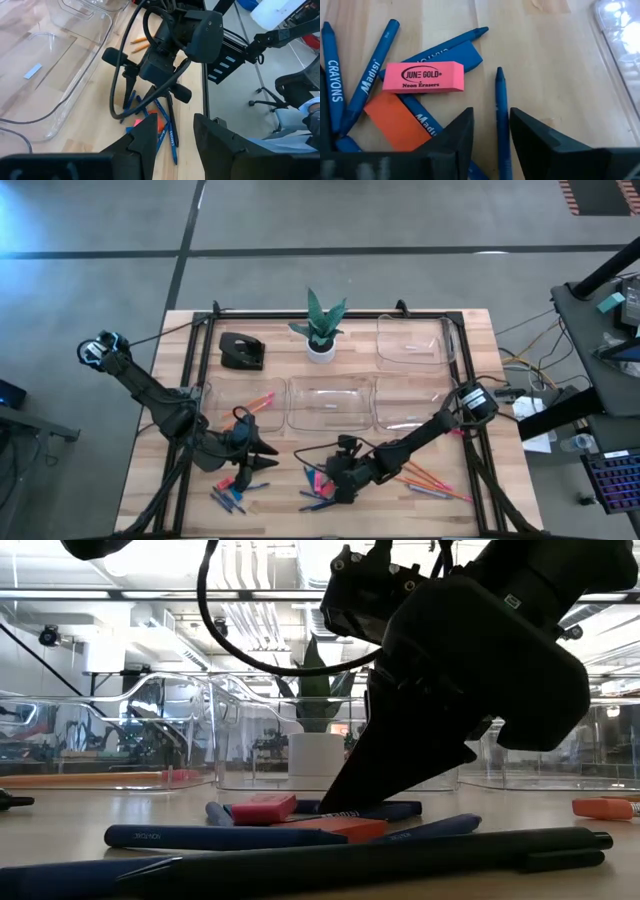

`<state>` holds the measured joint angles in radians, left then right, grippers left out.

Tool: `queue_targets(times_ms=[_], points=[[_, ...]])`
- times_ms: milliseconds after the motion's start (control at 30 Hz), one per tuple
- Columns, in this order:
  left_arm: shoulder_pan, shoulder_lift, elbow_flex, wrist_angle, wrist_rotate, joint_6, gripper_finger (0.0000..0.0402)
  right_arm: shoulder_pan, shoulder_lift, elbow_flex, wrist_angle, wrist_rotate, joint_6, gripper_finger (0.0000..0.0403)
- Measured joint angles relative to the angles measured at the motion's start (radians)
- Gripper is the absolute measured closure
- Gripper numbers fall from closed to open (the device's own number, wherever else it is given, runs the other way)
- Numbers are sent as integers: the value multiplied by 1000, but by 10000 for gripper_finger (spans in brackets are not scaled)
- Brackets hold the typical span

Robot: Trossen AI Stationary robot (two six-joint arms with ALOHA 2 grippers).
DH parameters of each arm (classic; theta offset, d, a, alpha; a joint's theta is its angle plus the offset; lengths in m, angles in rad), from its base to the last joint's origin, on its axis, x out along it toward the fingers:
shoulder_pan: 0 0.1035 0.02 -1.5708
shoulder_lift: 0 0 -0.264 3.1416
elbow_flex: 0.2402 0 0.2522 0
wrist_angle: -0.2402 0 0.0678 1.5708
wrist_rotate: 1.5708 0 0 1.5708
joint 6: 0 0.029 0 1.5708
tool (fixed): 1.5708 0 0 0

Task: Sort crayons/erasers/pens/pencils in bins
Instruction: Put the blue crayon into the middle transparent bin

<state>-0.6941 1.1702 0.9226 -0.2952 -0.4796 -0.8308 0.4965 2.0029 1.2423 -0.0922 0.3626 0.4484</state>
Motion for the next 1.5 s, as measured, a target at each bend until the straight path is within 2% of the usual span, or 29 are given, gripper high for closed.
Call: queue_targets(times_ms=[600,933,1167,1300,1500], points=[[0,0,-45,4,-8,-2,289,0,-2,-2,-6,-3,3,386],[0,0,-77,3,-8,-2,289,-1,-99,-8,-79,-1,-54,390],[-1,0,-96,7,-7,-4,289,-7,-230,-6,-96,114,-180,390],[0,0,-128,74,-3,-11,289,-40,-304,-6,-92,192,-258,390],[-2,0,-152,109,29,-81,289,-137,-344,-11,-117,195,-289,390]])
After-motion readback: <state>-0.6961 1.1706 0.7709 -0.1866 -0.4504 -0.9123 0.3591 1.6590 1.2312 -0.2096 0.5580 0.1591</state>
